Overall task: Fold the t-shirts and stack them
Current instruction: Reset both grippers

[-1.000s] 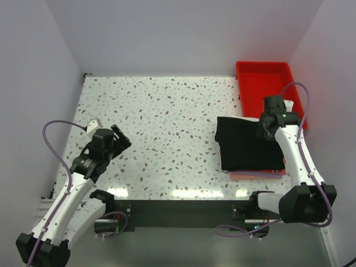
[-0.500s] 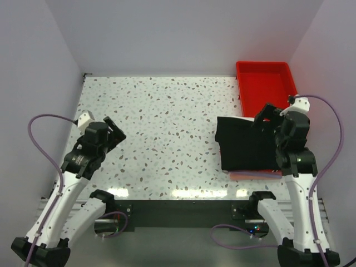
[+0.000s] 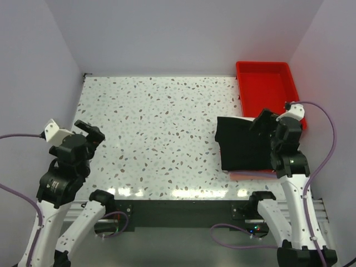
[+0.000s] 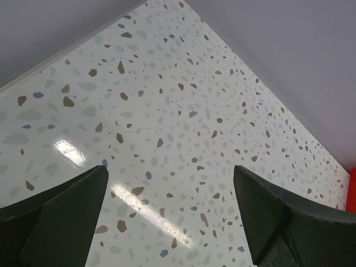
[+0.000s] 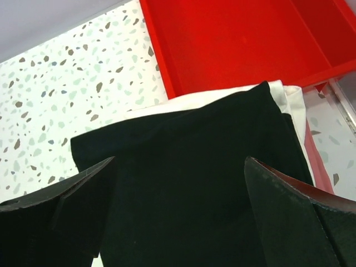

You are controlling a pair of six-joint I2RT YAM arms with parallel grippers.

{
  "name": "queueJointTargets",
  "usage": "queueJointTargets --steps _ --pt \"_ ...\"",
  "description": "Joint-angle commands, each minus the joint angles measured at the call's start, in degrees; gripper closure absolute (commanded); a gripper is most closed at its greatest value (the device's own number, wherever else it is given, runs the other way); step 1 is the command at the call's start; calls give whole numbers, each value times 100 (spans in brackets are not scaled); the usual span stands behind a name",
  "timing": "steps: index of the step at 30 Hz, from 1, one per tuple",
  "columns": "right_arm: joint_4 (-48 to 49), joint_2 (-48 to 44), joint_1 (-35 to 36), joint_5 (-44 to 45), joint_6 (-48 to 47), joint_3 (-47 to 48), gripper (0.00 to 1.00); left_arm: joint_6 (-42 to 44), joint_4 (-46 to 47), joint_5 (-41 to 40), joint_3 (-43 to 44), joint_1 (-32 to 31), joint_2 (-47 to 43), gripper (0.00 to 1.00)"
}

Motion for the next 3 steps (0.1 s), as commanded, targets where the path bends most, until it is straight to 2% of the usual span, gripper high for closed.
queueJointTargets --steps 1,3 --pt "399 -102 -14 269 89 -37 1 -89 -330 -555 267 25 -59 0" --pt "373 -93 -14 251 89 16 1 -151 -409 -634 293 25 -85 0"
